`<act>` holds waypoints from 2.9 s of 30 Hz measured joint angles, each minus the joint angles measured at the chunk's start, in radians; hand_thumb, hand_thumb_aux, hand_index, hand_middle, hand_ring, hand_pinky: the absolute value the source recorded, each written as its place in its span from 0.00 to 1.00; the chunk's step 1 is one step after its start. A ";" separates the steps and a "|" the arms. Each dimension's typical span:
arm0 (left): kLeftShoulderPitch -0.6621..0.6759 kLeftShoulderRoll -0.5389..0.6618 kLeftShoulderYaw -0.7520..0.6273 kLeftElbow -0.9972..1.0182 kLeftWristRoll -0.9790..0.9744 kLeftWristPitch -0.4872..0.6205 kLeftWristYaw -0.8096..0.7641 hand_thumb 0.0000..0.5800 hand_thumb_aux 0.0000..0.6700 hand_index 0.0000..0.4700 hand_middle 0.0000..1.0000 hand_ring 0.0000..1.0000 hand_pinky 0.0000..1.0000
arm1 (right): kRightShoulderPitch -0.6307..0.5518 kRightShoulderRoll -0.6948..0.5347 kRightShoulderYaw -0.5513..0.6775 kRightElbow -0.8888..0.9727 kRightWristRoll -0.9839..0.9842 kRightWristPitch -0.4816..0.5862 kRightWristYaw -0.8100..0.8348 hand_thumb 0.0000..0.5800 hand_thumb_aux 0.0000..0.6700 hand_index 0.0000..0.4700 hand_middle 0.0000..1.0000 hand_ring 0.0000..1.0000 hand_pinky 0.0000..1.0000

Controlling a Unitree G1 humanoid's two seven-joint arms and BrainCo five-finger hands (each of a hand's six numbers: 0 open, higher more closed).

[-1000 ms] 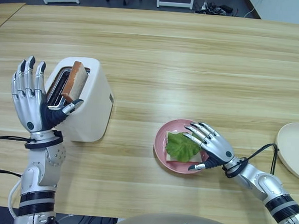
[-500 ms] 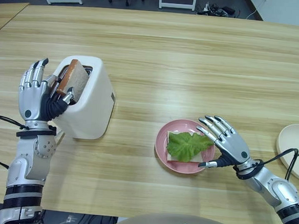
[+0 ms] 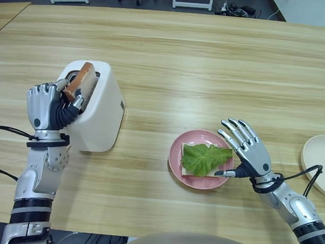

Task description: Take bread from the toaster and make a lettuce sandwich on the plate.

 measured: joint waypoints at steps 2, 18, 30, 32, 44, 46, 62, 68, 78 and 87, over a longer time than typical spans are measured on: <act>-0.055 -0.031 0.005 -0.018 0.015 -0.045 0.132 1.00 1.00 1.00 1.00 1.00 1.00 | -0.003 0.007 -0.001 0.009 -0.002 0.007 -0.027 0.00 0.00 0.00 0.00 0.00 0.00; -0.017 -0.273 -0.574 0.058 -0.761 -0.387 -0.679 1.00 1.00 1.00 1.00 1.00 1.00 | 0.069 -0.047 -0.042 -0.169 0.270 -0.327 0.115 0.00 0.00 0.00 0.00 0.00 0.00; -0.102 -0.400 -0.565 0.370 -0.675 -0.390 -0.821 1.00 1.00 1.00 1.00 1.00 1.00 | 0.102 -0.052 -0.013 -0.117 0.349 -0.387 0.422 0.00 0.00 0.00 0.00 0.00 0.00; -0.135 -0.407 -0.560 0.441 -0.603 -0.422 -0.774 1.00 1.00 1.00 1.00 1.00 1.00 | 0.103 -0.045 -0.019 -0.116 0.354 -0.395 0.440 0.00 0.00 0.00 0.00 0.00 0.00; -0.196 -0.476 -0.555 0.562 -0.423 -0.512 -0.657 1.00 1.00 1.00 1.00 1.00 1.00 | 0.100 0.050 -0.144 -0.122 0.293 -0.412 0.354 0.00 0.00 0.00 0.00 0.00 0.00; -0.205 -0.483 -0.556 0.573 -0.396 -0.520 -0.639 1.00 1.00 1.00 1.00 1.00 1.00 | 0.087 0.061 -0.192 -0.124 0.274 -0.398 0.309 0.00 0.00 0.00 0.00 0.00 0.00; -0.250 -0.491 -0.528 0.621 -0.324 -0.570 -0.507 1.00 1.00 1.00 1.00 1.00 1.00 | 0.107 0.061 -0.101 -0.016 0.262 -0.443 0.443 0.00 0.00 0.00 0.00 0.00 0.00; -0.243 -0.521 -0.514 0.615 -0.394 -0.579 -0.546 1.00 1.00 1.00 1.00 1.00 1.00 | 0.106 0.059 -0.082 0.020 0.270 -0.452 0.490 0.00 0.00 0.00 0.00 0.00 0.00; -0.252 -0.552 -0.480 0.617 -0.454 -0.543 -0.584 1.00 1.00 1.00 1.00 1.00 1.00 | 0.096 0.062 -0.078 0.029 0.269 -0.465 0.499 0.00 0.00 0.00 0.00 0.00 0.00; -0.341 -0.581 -0.474 0.756 -0.389 -0.515 -0.474 1.00 1.00 1.00 1.00 1.00 1.00 | 0.091 0.066 -0.065 -0.013 0.316 -0.510 0.523 0.00 0.00 0.00 0.00 0.00 0.00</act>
